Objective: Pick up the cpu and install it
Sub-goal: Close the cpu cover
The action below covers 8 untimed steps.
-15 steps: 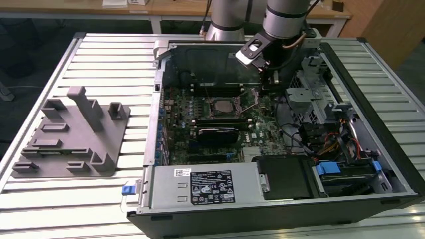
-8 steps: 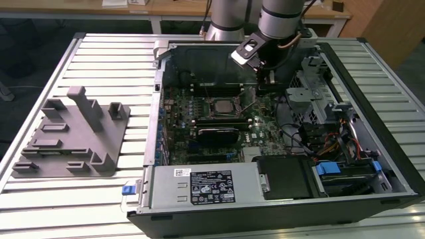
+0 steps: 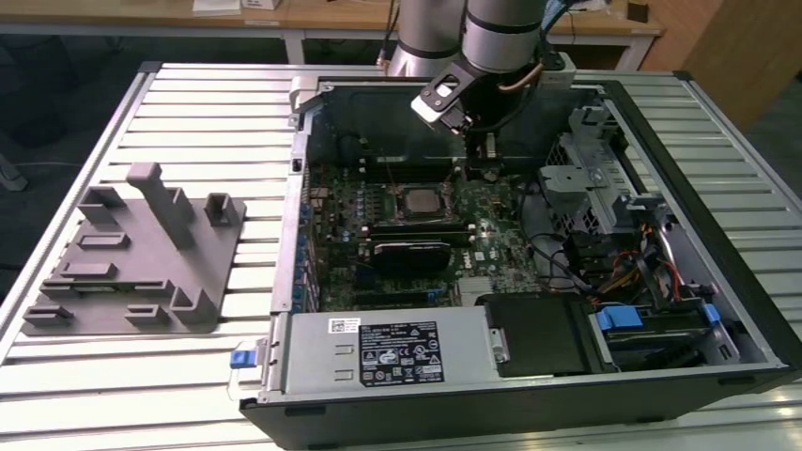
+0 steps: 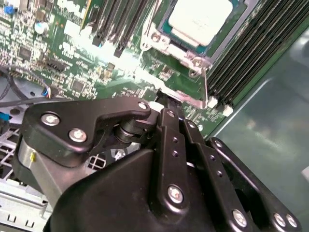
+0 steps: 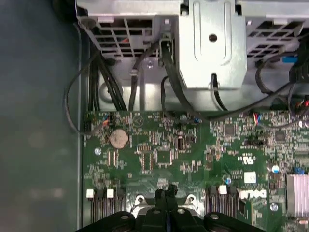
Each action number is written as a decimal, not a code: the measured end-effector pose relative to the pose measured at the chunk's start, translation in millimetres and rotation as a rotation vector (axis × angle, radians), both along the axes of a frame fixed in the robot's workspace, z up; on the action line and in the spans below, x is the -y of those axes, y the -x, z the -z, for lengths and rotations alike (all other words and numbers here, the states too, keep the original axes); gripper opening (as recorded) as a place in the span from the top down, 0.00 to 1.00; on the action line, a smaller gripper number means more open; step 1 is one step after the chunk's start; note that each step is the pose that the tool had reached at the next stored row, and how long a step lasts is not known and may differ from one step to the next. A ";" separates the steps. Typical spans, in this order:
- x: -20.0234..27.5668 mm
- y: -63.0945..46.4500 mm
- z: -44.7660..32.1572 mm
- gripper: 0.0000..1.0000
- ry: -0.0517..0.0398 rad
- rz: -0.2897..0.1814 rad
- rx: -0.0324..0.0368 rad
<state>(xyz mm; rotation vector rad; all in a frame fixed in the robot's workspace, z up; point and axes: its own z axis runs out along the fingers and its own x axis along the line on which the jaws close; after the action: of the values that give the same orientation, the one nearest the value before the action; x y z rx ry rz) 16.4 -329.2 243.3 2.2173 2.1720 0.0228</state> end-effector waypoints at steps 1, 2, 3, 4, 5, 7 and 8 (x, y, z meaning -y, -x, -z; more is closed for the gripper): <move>0.0 7.8 0.0 0.89 -0.0003 0.002 0.0014; 0.0 9.6 0.0 0.89 -0.0003 0.002 0.0017; 0.0 11.3 0.0 0.89 -0.0004 0.002 0.0020; 0.0 12.7 0.0 0.89 -0.0004 0.002 0.0022; 0.0 14.1 0.1 0.89 -0.0005 0.003 0.0023; 0.0 19.3 0.0 0.89 -0.0003 0.004 0.0024; 0.0 21.8 0.0 0.89 -0.0004 0.005 0.0015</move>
<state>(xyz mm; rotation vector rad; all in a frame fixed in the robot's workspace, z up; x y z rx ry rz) -5.5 -329.2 243.3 2.2219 2.1662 0.0247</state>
